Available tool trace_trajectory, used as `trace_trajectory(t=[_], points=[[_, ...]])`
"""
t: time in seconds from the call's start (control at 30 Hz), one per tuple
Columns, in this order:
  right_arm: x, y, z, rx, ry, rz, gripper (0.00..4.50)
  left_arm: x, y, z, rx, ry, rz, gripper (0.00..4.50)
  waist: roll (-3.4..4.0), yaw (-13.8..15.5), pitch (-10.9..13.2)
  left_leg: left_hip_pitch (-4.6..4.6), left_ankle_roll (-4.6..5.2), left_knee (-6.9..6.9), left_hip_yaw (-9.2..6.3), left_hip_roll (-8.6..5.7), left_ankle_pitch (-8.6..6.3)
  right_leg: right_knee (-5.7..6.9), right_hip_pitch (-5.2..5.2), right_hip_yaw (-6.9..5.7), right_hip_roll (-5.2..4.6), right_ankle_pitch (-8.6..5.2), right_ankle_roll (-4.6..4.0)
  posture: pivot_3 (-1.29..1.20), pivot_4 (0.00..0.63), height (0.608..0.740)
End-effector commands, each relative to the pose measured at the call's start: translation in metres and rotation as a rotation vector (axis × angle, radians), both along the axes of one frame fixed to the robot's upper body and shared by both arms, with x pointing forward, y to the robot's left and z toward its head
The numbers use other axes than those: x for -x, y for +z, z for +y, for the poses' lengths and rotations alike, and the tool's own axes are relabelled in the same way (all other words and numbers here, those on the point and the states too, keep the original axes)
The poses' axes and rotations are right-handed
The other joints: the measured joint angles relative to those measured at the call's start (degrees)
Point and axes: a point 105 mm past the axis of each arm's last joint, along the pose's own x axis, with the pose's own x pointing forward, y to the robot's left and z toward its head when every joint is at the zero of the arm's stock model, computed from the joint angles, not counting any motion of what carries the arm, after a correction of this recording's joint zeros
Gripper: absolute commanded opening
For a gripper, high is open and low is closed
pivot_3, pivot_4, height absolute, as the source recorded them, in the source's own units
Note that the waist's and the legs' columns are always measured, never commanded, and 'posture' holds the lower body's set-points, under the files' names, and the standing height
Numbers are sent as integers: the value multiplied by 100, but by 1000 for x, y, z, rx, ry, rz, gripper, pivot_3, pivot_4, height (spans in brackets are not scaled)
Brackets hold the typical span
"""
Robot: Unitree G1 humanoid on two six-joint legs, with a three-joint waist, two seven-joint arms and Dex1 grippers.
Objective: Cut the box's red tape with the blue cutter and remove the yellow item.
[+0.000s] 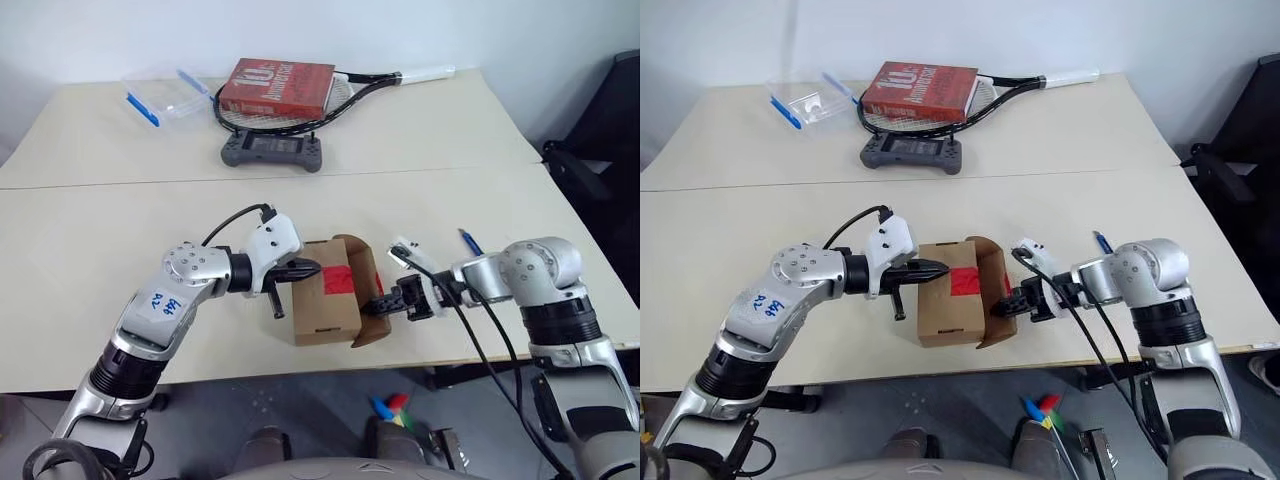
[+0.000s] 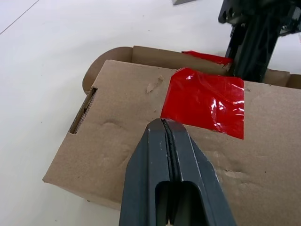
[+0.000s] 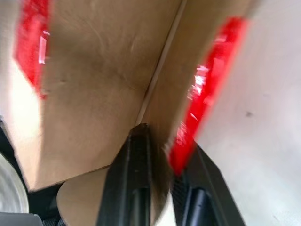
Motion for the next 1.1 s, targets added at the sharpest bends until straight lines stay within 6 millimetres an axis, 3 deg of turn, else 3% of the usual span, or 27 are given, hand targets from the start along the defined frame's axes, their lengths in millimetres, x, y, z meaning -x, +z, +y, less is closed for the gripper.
trace_trajectory(t=[0.03, 0.13, 0.3, 0.53, 0.93, 1.1], points=[[-3, -16, 3, 69, -10, 29, 580, 4, -18, -3, -27, -8, 67, 0, -2, -7, -2, 2, 0, 0, 0, 0, 0, 1, 1, 0, 0, 0, 0, 0, 150, 740], [-8, -17, 1, 96, -27, 27, 25, 4, -17, -2, -17, -6, 60, 0, -2, -11, -3, 6, -2, 1, 0, 0, 1, 4, 4, 0, 0, 0, 0, 0, 150, 740], [-8, -6, -5, 86, -23, 13, 25, 6, -16, -1, 3, -9, 61, 0, -1, -12, -3, 7, -2, 7, 0, 0, 1, 9, 5, 3, 0, 0, 0, 0, 150, 740], [-14, 21, -31, 72, -84, -52, 25, 3, -17, -12, 86, -36, 61, 0, 4, 137, 0, -8, 1, 9, -1, 0, -1, -2, 1, -3, -1, 1, 2, 0, 150, 740], [-8, 94, -93, 241, -155, -205, 25, -17, -10, -72, 195, -128, -31, 0, 21, 132, 16, -21, 6, 3, 6, -1, -5, -29, -4, -6, -1, 6, 10, 0, 150, 740], [-6, 118, -93, 315, -123, -263, 25, -21, -10, -84, 230, -111, -55, 0, 20, 136, 17, -25, 6, 1, 13, -1, -6, -35, -12, -4, -1, 6, 11, 0, 150, 740]])
